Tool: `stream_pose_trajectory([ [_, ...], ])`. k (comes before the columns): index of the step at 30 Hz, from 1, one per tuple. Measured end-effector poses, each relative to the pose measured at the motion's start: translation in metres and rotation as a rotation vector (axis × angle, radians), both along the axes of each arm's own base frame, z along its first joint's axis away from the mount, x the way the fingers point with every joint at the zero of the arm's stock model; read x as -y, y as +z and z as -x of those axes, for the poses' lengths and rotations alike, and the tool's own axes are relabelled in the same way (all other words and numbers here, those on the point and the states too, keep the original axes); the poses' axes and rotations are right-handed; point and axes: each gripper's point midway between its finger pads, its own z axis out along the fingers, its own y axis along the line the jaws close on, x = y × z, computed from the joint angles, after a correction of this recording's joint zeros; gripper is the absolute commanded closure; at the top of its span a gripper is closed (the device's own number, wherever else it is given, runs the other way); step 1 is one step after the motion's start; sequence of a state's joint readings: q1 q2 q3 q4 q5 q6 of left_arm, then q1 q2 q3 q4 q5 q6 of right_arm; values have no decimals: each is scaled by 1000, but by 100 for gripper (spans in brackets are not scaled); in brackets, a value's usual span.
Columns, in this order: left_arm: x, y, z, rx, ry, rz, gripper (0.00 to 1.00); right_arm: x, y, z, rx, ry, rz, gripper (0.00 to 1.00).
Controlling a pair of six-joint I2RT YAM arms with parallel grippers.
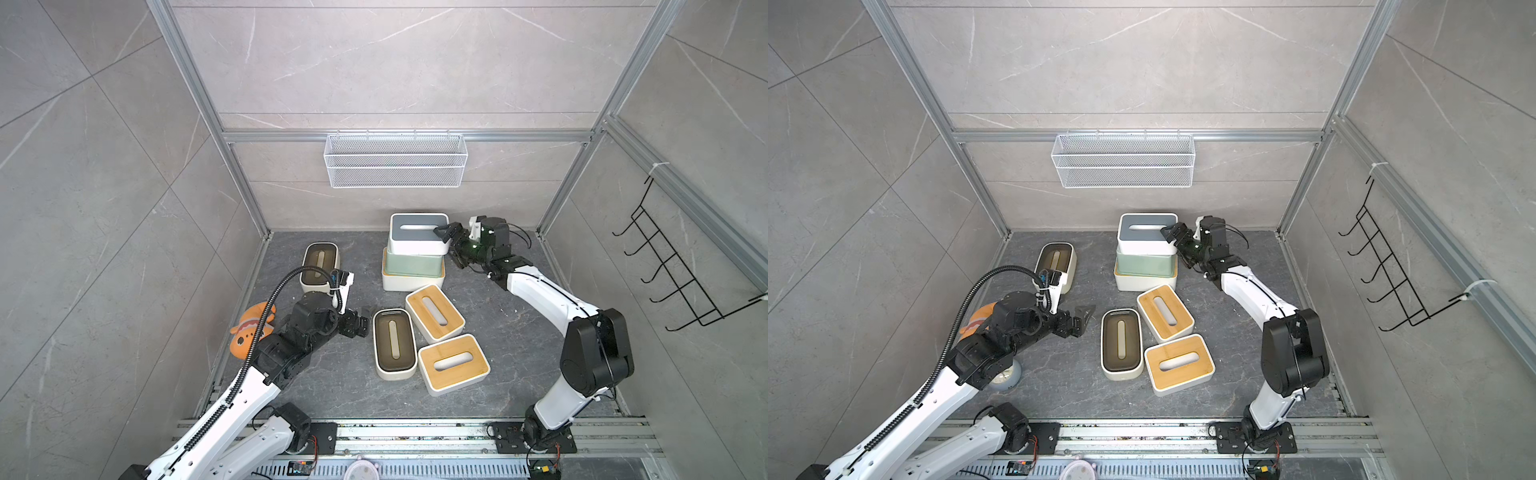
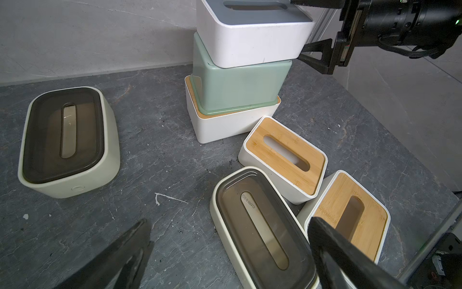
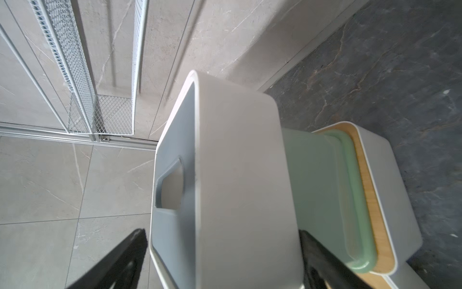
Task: Stack the tissue boxes
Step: Place the tissue box at the tissue box.
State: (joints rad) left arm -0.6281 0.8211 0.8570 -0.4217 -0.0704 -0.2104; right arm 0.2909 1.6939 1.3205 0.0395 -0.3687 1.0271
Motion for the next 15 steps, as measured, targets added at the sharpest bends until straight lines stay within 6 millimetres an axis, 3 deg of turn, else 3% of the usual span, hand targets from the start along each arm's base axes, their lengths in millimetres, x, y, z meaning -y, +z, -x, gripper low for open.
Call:
stream_pose_trajectory([
  [5,-1,-3,-1,-8,6,-9,0,7,-1,2,-10,-13,75,0],
  [15,2,0,-4,-53,20,37,0,22,40,2,51,-2,172,0],
])
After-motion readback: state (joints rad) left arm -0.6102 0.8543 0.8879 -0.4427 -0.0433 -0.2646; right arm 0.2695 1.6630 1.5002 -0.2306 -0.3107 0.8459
